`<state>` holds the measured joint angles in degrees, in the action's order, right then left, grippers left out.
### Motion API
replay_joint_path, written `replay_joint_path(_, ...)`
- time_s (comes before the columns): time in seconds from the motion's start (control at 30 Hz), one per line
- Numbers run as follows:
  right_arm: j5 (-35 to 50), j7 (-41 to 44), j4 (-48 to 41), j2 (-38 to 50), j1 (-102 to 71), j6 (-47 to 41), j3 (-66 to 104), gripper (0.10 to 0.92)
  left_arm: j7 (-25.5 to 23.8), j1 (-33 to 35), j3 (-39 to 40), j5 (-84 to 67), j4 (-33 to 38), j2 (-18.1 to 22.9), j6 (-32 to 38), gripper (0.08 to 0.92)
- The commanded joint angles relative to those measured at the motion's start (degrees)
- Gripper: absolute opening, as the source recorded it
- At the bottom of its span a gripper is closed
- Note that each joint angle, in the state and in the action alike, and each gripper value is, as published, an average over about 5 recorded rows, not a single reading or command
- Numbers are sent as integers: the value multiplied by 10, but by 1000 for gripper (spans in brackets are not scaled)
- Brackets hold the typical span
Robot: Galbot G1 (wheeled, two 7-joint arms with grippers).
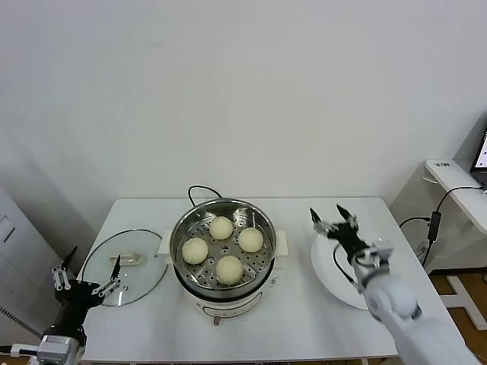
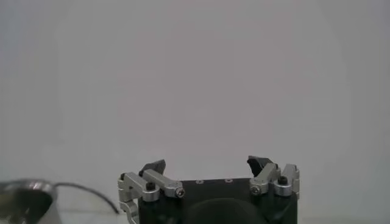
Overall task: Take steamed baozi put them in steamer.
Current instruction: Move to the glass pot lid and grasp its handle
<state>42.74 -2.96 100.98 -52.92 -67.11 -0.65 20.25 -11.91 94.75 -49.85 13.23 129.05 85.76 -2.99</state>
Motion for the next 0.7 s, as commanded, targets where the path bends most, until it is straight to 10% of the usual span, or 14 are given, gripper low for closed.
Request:
replay_joint_path(0.03,-96,33,145,-96,-285,-16,213,823,-3,-1,-13,120,-65,-22,90,823)
replay_joint_path(0.23,-102,42,150,-122,-308,-14,211,823,14,-29,-35,347,-168,-72,255,823)
replay_joint_path(0.7,-105,59,167,-138,-345,-12,244,823,97,-148,-1,581,-348,-107,283,823)
